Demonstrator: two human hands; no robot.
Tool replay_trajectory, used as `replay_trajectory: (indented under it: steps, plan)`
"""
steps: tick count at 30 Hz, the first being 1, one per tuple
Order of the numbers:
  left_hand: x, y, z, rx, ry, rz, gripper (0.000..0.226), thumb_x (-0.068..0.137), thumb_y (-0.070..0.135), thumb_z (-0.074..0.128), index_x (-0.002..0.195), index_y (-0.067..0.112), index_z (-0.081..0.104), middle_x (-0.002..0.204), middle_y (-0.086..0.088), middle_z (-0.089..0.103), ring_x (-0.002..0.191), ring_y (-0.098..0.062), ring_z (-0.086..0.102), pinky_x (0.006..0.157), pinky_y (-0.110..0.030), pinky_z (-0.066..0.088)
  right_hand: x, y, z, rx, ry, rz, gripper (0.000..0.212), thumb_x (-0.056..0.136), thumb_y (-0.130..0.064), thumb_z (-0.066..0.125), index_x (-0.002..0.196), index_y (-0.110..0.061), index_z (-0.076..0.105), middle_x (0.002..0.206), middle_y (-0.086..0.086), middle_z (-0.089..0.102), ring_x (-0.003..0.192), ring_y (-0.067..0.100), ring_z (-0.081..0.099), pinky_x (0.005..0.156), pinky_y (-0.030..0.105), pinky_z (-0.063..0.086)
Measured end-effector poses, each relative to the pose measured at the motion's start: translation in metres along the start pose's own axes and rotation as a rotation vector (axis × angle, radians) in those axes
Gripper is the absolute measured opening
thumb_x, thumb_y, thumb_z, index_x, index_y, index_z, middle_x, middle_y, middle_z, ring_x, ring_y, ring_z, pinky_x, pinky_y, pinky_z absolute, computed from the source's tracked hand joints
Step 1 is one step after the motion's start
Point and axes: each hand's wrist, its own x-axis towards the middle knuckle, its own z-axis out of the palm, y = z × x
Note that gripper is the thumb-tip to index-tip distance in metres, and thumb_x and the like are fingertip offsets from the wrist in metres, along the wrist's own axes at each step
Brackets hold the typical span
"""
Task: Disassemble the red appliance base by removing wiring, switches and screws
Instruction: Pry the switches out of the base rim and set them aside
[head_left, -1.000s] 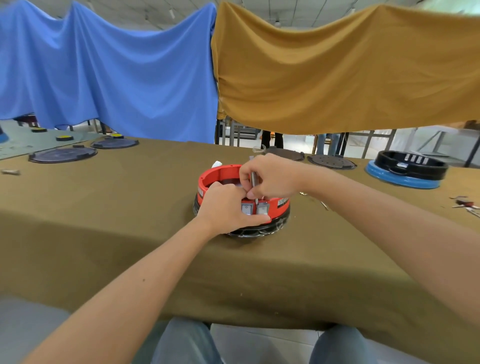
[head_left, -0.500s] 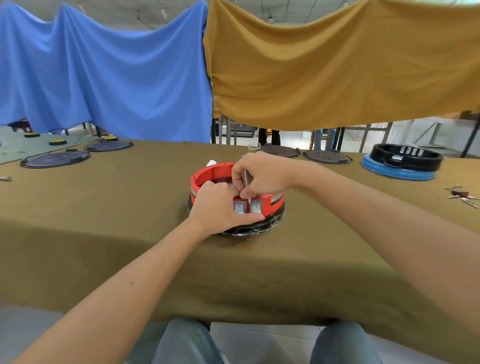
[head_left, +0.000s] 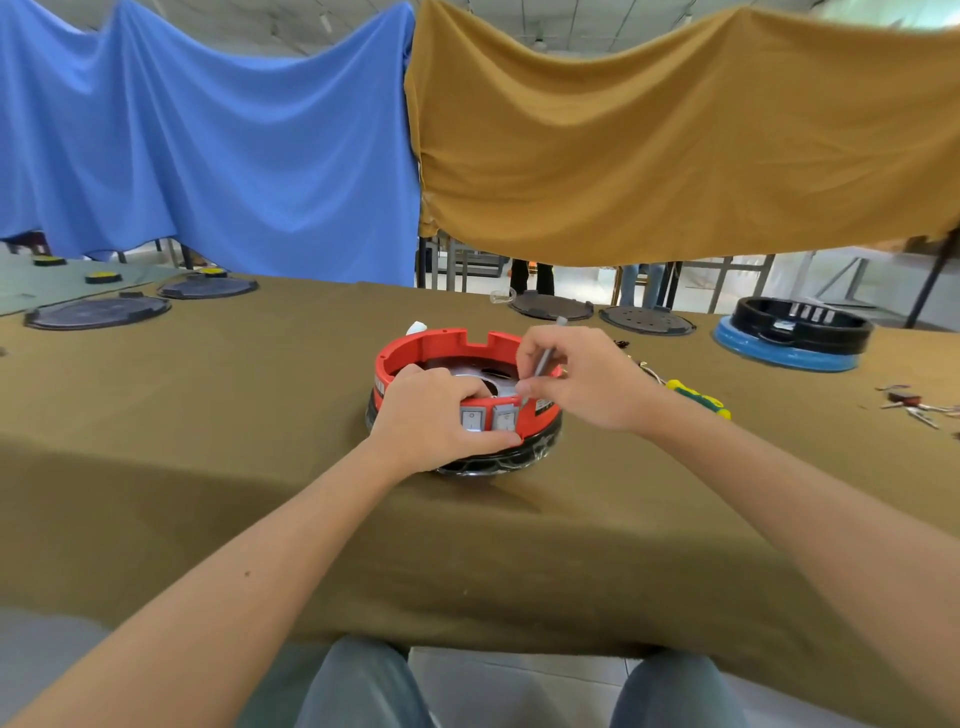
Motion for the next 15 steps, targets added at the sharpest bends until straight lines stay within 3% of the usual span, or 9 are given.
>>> replay_trajectory:
  steps: [3,8,11,15]
  plan:
    - [0.001,-0.001,0.000,0.005,-0.005,0.010,0.064,0.070,0.088,0.044,0.086,0.032,0.070,0.065,0.012,0.062,0.062,-0.006,0.056,0.074,-0.035,0.046,0.000,-0.001,0.005,-0.013,-0.009,-0.017,0.025,0.085,-0.011,0.076,0.076,-0.028,0.060,0.080,-0.011,0.066,0.077,0.009,0.062,0.071,0.029,0.054]
    - [0.001,0.000,0.001,-0.006,-0.004,0.013,0.061,0.071,0.086,0.048,0.089,0.032,0.070,0.068,0.014,0.063,0.064,-0.005,0.057,0.075,-0.033,0.045,0.009,0.001,-0.001,0.078,-0.044,0.032,0.022,0.084,-0.009,0.077,0.077,-0.026,0.065,0.078,-0.008,0.069,0.075,0.009,0.067,0.070,0.021,0.051]
    - [0.001,-0.001,0.000,-0.015,-0.006,0.015,0.059,0.072,0.085,0.051,0.092,0.033,0.071,0.068,0.014,0.063,0.063,-0.005,0.057,0.075,-0.032,0.045,0.017,0.001,-0.005,0.077,-0.113,0.042,0.017,0.083,-0.008,0.078,0.081,-0.022,0.068,0.070,-0.016,0.068,0.072,0.007,0.068,0.070,0.019,0.053]
    - [0.002,-0.001,0.000,-0.025,-0.016,0.010,0.062,0.070,0.085,0.047,0.091,0.032,0.071,0.069,0.013,0.065,0.065,-0.006,0.059,0.074,-0.033,0.046,0.008,0.006,0.005,0.092,0.001,0.043,0.020,0.084,-0.009,0.077,0.081,-0.026,0.067,0.077,-0.011,0.067,0.072,0.000,0.064,0.066,0.008,0.047]
